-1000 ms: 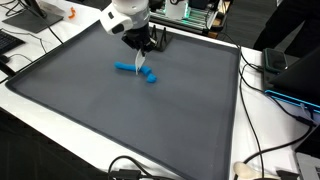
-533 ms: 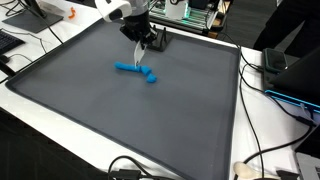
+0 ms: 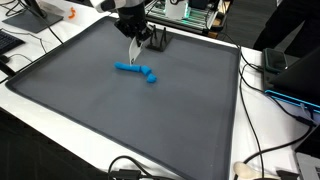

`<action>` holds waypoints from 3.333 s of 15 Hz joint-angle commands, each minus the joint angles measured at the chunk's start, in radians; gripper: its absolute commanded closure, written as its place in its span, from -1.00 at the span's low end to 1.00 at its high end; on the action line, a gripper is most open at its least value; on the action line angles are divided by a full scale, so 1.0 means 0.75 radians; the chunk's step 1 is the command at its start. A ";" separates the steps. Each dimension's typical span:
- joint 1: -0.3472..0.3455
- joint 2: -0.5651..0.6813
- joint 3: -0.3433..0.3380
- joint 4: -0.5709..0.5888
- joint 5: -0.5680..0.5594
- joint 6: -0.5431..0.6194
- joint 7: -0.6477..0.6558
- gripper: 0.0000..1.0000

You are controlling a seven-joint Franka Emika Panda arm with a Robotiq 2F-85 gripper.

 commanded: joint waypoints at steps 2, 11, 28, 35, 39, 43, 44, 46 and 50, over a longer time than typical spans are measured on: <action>-0.003 0.047 -0.008 0.040 -0.032 -0.001 -0.011 0.98; 0.003 0.149 -0.021 0.113 -0.068 0.026 -0.006 0.98; 0.005 0.270 -0.028 0.158 -0.097 0.079 -0.028 0.98; -0.004 0.291 -0.021 0.133 -0.078 0.075 -0.050 0.98; -0.015 0.266 -0.018 0.088 -0.065 0.068 -0.074 0.98; -0.024 0.232 -0.012 0.037 -0.049 0.066 -0.090 0.98; -0.026 0.226 -0.011 0.029 -0.046 0.062 -0.094 0.98; -0.027 0.212 -0.009 0.017 -0.042 0.053 -0.098 0.98; -0.025 0.187 -0.008 0.003 -0.042 0.039 -0.107 0.98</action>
